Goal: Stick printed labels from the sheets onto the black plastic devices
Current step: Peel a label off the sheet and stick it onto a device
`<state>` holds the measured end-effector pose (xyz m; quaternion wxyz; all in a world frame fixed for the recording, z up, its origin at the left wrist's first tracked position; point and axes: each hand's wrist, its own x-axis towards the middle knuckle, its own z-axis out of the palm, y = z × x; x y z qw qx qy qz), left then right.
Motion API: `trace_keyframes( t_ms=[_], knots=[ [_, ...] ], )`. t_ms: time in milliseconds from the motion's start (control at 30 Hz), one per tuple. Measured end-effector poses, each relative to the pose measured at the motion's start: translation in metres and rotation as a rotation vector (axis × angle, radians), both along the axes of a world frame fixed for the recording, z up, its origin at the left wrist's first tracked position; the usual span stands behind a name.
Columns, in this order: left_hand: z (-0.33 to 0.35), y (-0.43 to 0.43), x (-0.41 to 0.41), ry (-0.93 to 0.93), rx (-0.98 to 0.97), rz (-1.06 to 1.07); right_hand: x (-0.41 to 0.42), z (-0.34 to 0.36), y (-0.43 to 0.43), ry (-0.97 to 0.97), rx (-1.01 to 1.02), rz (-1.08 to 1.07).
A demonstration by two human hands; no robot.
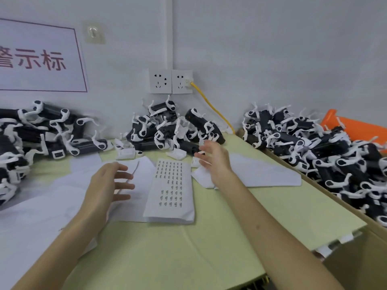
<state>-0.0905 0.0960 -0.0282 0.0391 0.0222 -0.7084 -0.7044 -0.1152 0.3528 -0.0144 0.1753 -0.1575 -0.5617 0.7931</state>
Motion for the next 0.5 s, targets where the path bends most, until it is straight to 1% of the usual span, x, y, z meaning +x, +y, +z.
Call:
trace_keyframes(
  t_ms=[67, 133, 167, 200, 300, 367, 433, 500],
  knots=[
    [0.000, -0.001, 0.000, 0.067, -0.061, 0.034, -0.001, -0.010, -0.014, 0.017, 0.455, 0.034],
    [0.000, -0.004, -0.001, 0.163, -0.178, 0.080, -0.001, -0.018, -0.025, 0.051, 0.917, 0.141],
    [0.000, -0.005, -0.001, 0.205, -0.243, 0.097, -0.001, -0.021, -0.029, 0.041, 1.088, 0.217],
    [0.000, -0.008, -0.001, 0.233, -0.299, 0.106, -0.001, -0.024, -0.033, 0.016, 1.206, 0.300],
    [0.005, -0.018, -0.006, 0.226, -0.380, 0.068, 0.002, -0.031, -0.039, -0.084, 1.417, 0.499],
    [0.012, -0.027, -0.010, 0.206, -0.467, 0.062, 0.003, -0.035, -0.041, -0.137, 1.530, 0.558],
    [0.018, -0.037, -0.012, 0.194, -0.638, 0.085, 0.003, -0.035, -0.042, -0.162, 1.558, 0.572],
    [0.019, -0.047, -0.011, 0.182, -0.884, 0.122, 0.003, -0.034, -0.044, -0.170, 1.564, 0.572]
  ],
)
